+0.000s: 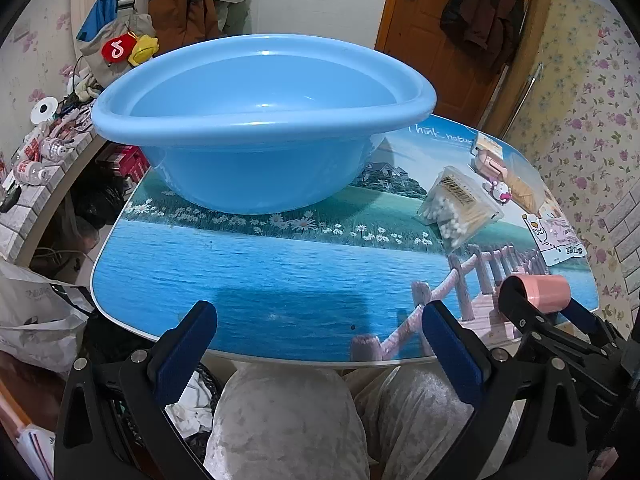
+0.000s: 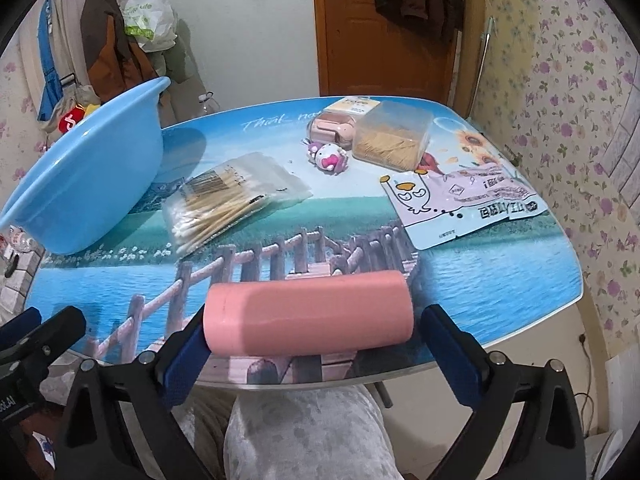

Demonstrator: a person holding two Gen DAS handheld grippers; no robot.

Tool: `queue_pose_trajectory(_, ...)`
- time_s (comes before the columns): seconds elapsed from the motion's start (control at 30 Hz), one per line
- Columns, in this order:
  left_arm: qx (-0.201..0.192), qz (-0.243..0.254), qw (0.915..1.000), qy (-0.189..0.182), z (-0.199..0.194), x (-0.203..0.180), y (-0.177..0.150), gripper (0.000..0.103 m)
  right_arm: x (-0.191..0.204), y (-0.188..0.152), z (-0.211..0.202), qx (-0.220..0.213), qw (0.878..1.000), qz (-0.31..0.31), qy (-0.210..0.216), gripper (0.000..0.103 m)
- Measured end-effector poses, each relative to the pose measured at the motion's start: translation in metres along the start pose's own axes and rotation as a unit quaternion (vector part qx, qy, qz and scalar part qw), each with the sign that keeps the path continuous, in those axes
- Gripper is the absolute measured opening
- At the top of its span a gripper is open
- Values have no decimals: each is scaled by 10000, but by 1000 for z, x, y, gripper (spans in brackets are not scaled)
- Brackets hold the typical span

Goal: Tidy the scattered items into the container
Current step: 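Grasp the pink cylinder with the right gripper and lift it, then grasp the bag of cotton swabs with the left gripper and lift it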

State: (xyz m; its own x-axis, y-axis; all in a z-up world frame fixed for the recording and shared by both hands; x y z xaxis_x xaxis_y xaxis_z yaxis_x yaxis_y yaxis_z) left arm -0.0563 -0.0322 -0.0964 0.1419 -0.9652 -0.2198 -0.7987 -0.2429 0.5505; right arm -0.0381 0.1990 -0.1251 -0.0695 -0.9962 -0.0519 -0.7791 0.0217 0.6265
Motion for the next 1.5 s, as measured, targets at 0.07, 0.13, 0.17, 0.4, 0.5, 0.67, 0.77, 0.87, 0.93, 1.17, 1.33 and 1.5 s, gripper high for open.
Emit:
queue_pose_trajectory(0.07,3,5,10000,2,0,0,0,103,2,0,-1,-26,10000,-49,17,94)
queue_pose_trajectory(0.13,10,17,10000,0,0,-1,0,103,5,0,-2,-76,9999,-118,46,88)
queue_pose_trajectory(0.17,13,25,10000,-2,0,-2,0,103,5,0,-2,-83,9999,-134,52,88)
queue_pose_trajectory(0.4,11,109,9999,-45,-1,-10,-1,103,0,1,-5,-111,9998,-34,137,88)
queue_pose_trajectory(0.5,22,168,9998,-62,-1,-16,-1,103,-5,2,-7,-148,9998,13,110,88)
queue_pose_trajectory(0.67,39,301,9995,-129,1,-32,-1,103,-16,6,-15,-286,9996,54,15,88)
queue_pose_trajectory(0.77,39,415,9990,-181,5,-47,0,103,-26,8,-18,-323,9993,160,-9,88)
queue_pose_trajectory(0.87,42,544,9982,-249,9,-64,1,103,-39,8,-20,-351,9990,269,-55,88)
queue_pose_trajectory(0.93,49,648,9975,-291,14,-75,2,103,-51,7,-21,-357,9987,357,-99,88)
queue_pose_trajectory(1.17,43,902,9952,-373,31,-108,12,103,-87,2,-16,-300,9969,691,-248,88)
queue_pose_trajectory(1.33,34,1015,9940,-396,47,-123,22,103,-100,3,-15,-336,9957,810,-315,88)
queue_pose_trajectory(1.5,93,1121,9931,-344,65,-132,30,103,-105,9,-14,-413,9950,853,-314,88)
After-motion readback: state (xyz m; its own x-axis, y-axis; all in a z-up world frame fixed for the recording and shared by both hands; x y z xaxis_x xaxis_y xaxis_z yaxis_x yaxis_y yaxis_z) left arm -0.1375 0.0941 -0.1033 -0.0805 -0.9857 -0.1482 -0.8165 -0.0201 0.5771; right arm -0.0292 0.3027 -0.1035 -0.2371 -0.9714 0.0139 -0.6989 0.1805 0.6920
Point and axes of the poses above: each gripper's, at about its wrist camera, not at the fingertips, and z roughly the way its jaws point, x to its left, y to its top, the point moved 4 cm from there along z, roughly the way its jaws point, and after that the axes turned 9 degrees about -z, right-handed, at the moved point
